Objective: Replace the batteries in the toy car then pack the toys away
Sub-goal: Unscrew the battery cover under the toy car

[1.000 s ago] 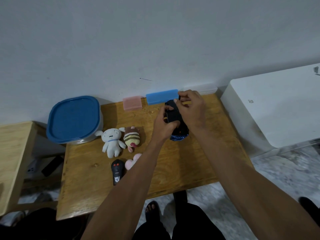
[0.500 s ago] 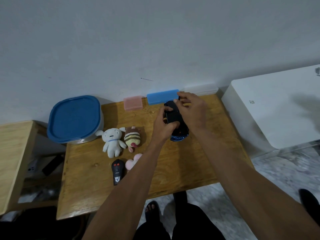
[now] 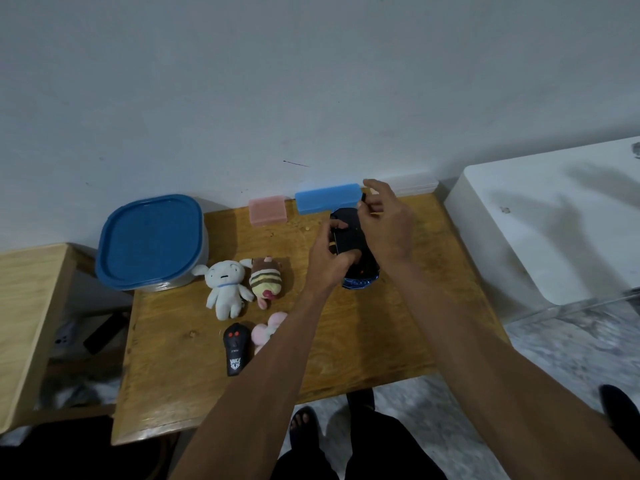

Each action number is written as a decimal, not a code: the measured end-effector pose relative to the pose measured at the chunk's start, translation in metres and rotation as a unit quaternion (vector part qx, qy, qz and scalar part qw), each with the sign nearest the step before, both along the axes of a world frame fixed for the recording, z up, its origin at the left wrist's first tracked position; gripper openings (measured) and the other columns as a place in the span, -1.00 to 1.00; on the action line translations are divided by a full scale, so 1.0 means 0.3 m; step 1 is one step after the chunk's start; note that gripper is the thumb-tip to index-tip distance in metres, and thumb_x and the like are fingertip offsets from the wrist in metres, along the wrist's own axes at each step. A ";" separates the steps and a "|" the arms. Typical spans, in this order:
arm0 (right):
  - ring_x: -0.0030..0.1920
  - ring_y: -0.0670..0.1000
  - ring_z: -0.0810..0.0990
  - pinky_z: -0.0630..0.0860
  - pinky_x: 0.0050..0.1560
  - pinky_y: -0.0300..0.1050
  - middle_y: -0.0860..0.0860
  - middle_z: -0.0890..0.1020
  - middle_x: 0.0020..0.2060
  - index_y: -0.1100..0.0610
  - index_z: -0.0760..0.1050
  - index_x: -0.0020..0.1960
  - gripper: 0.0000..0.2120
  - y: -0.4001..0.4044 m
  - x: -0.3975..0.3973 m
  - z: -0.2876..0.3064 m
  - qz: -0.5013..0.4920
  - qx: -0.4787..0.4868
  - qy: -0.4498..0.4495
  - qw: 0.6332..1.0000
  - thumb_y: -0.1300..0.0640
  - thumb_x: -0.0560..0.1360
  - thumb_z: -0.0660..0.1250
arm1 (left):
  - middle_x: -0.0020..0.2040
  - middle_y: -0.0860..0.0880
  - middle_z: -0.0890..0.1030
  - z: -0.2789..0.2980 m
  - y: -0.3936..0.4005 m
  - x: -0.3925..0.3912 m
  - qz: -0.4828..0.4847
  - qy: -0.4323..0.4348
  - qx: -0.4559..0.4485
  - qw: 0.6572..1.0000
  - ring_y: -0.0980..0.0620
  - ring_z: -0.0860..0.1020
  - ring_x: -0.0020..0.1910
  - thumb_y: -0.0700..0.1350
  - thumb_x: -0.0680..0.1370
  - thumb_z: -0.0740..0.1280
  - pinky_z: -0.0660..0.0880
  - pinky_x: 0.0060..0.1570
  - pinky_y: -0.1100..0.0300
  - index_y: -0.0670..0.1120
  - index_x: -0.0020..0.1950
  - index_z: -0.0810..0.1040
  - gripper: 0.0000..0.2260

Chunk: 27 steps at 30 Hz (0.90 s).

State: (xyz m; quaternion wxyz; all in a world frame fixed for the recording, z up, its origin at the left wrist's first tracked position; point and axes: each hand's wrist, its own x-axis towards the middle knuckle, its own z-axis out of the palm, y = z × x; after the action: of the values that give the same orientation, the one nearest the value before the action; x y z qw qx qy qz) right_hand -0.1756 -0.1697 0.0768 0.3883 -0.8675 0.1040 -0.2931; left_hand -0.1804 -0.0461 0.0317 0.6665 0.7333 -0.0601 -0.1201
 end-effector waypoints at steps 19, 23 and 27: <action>-0.04 -0.08 0.69 0.66 0.05 -0.11 0.04 0.73 -0.02 0.14 0.63 0.23 -0.70 0.012 0.022 -0.039 0.001 0.062 0.023 0.998 0.28 0.51 0.42 | 0.19 -0.08 0.55 0.006 0.005 0.015 -0.004 0.032 0.008 0.999 -0.10 0.57 0.11 -0.22 0.29 0.39 0.57 -0.21 0.25 0.04 0.17 0.42 -0.52; -0.06 -0.15 0.67 0.60 0.01 -0.34 0.01 0.72 -0.04 0.15 0.58 0.27 -0.67 -0.003 0.029 -0.032 -0.020 0.140 0.020 0.990 0.28 0.51 0.42 | 0.23 -0.07 0.51 0.008 0.009 0.022 -0.014 0.041 0.022 0.999 -0.10 0.55 0.12 -0.24 0.29 0.40 0.61 -0.16 0.10 0.04 0.19 0.41 -0.50; -0.12 -0.18 0.63 0.53 -0.10 -0.46 0.01 0.69 -0.08 0.19 0.61 0.16 -0.77 -0.050 0.032 -0.032 -0.079 0.183 0.015 0.980 0.30 0.51 0.43 | 0.24 -0.08 0.47 -0.004 0.017 0.020 -0.012 0.040 0.029 0.999 -0.02 0.51 0.08 -0.38 0.36 0.41 0.54 -0.22 0.19 0.01 0.21 0.41 -0.49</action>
State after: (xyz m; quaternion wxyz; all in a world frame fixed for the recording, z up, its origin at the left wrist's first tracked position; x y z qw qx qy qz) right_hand -0.1660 -0.1845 0.0673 0.5144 -0.7752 0.2296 -0.2860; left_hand -0.1743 -0.0409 0.0304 0.6452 0.7463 -0.0385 -0.1588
